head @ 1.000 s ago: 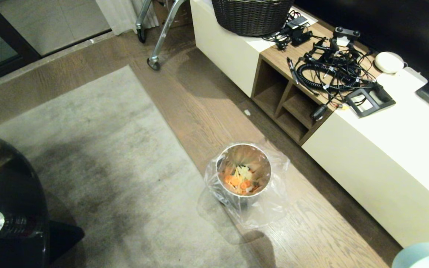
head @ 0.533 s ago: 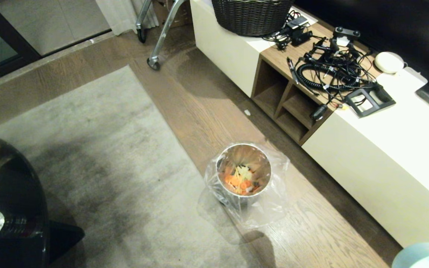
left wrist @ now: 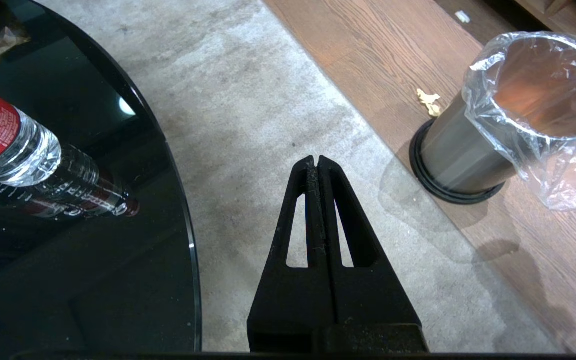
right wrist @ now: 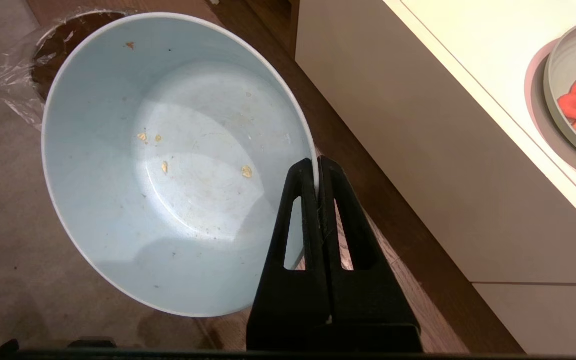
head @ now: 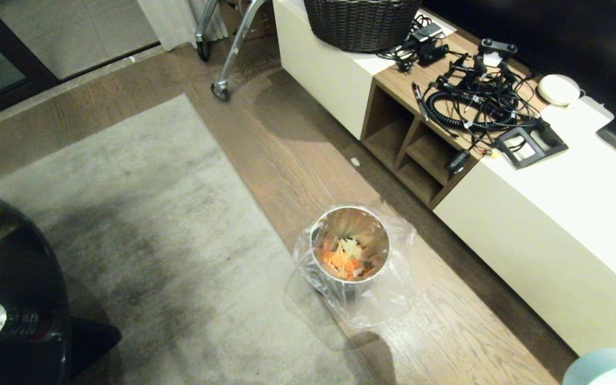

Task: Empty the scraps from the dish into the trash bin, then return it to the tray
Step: Put the bowl back to the table

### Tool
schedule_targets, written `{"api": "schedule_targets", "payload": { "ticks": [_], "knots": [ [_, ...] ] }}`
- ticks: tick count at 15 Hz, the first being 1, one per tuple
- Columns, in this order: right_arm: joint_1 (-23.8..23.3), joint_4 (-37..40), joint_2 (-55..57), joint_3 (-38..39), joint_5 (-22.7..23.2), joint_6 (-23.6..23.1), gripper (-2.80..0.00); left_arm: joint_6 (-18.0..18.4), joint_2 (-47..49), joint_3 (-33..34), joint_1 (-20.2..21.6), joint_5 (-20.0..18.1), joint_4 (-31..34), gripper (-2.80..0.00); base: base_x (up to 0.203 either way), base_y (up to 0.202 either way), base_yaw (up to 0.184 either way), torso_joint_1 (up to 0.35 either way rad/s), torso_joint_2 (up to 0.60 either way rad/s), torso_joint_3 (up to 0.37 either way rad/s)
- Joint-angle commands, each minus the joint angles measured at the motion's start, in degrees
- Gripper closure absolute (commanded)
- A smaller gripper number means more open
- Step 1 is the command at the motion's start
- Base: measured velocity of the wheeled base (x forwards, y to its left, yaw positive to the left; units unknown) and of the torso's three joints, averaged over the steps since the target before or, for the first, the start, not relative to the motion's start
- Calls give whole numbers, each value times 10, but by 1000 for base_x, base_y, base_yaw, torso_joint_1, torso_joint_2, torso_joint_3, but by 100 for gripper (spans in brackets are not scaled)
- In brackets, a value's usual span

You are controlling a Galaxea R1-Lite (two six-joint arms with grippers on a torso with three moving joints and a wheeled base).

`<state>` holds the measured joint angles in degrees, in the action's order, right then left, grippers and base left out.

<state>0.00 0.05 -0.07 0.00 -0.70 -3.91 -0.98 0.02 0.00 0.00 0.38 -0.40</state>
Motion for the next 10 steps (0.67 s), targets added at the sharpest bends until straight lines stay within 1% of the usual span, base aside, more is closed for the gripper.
{"api": "schedule_targets", "payload": {
  "ticks": [1, 4, 10],
  "knots": [
    [0, 0, 1, 0, 0, 0, 0, 0, 0, 0, 0, 0, 0, 0, 0, 0, 0, 0, 0, 0],
    [0, 0, 1, 0, 0, 0, 0, 0, 0, 0, 0, 1, 0, 0, 0, 0, 0, 1, 4, 131],
    [0, 0, 1, 0, 0, 0, 0, 0, 0, 0, 0, 1, 0, 0, 0, 0, 0, 2, 1, 194]
  ]
}}
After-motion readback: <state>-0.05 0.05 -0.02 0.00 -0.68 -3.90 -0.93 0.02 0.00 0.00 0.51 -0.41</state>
